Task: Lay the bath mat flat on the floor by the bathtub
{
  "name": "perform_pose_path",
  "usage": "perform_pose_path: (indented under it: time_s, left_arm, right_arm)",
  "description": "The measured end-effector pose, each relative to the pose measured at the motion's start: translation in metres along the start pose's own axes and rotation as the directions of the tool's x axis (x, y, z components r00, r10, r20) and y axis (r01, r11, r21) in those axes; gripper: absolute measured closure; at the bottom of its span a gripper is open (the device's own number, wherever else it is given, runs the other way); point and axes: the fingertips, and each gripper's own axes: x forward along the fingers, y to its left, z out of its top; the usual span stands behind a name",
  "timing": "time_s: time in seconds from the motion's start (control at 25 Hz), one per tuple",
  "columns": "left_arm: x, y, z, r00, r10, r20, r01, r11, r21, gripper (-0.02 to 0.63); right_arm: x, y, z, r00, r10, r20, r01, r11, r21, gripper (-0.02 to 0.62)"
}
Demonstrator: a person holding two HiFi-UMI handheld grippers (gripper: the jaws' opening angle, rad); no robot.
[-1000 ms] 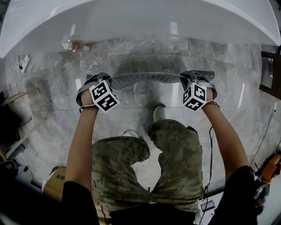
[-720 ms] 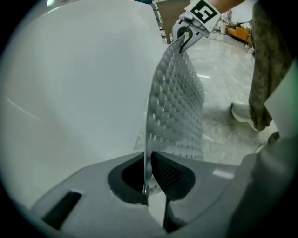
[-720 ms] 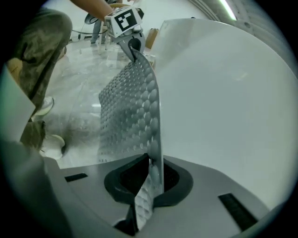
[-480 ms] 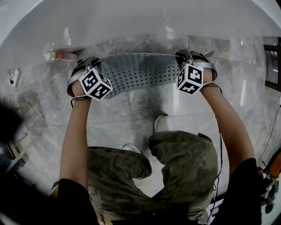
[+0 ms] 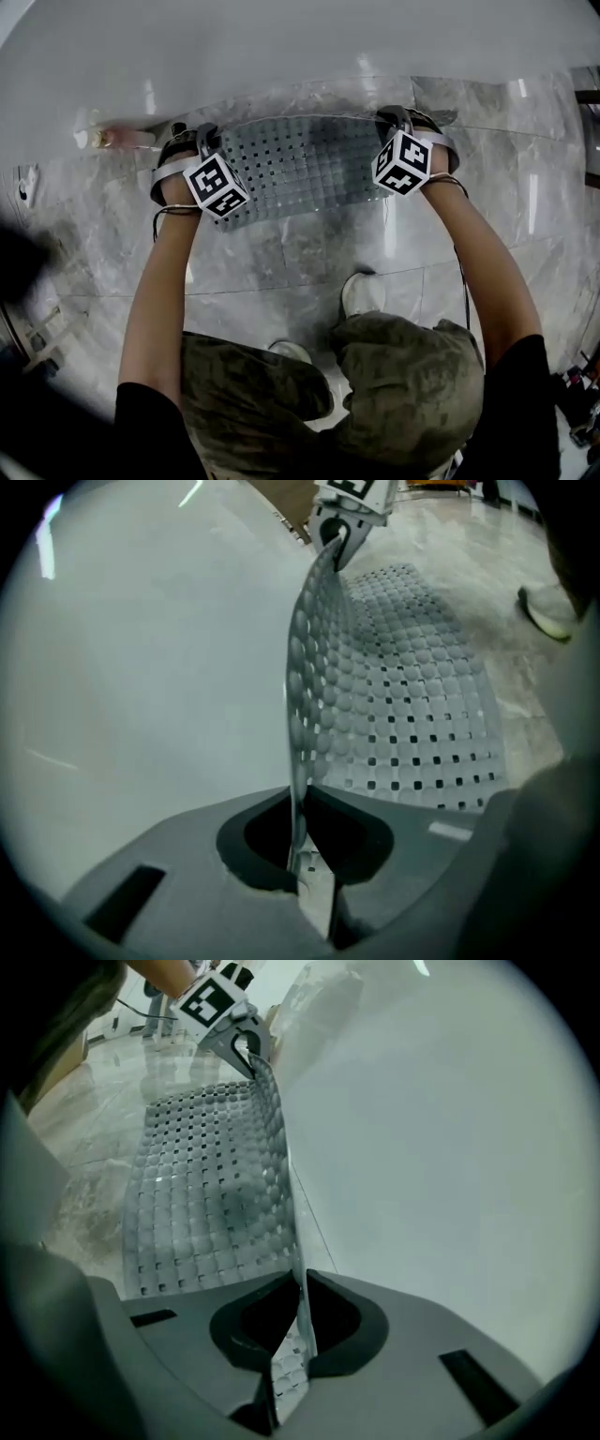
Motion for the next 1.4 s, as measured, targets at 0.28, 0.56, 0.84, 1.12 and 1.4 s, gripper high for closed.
perform_pose_path:
  time_s: [0.28, 0.56, 0.84, 1.12, 1.4]
  left_arm:
    - [0.046, -0.015, -0.002, 0.999, -0.024, -0.022, 0.022, 0.996, -0.089, 0.575]
    - [0.069, -0.028, 0.001, 0.995, -0.099, -0.009, 0.095, 0.979, -0.183, 0.574]
    - [0.084, -0.016, 0.009, 0.997, -0.081, -0.012, 0.081, 0.995, -0.065, 0.426]
    - [0.082, 0.002, 0.022, 0.995, -0.017, 0.103, 0.038, 0.979, -0.2, 0.273]
    - [0.055, 0.014, 0.024, 0.966, 0.069, 0.248, 0.043, 0.906, -0.42, 0.255]
  right_arm:
    - [0.035, 0.015, -0.01, 0.998, -0.055, 0.008, 0.056, 0.996, -0.07, 0.569]
    - [0.054, 0.012, -0.016, 0.995, -0.083, 0.061, 0.085, 0.996, -0.037, 0.569]
    - [0.073, -0.011, -0.013, 0.998, -0.05, 0.049, 0.052, 0.998, -0.028, 0.569]
    - [0.082, -0.04, -0.011, 0.994, -0.087, 0.066, 0.084, 0.996, 0.038, 0.451]
    - [0.053, -0.059, -0.006, 0.967, -0.177, 0.183, 0.124, 0.955, 0.269, 0.348]
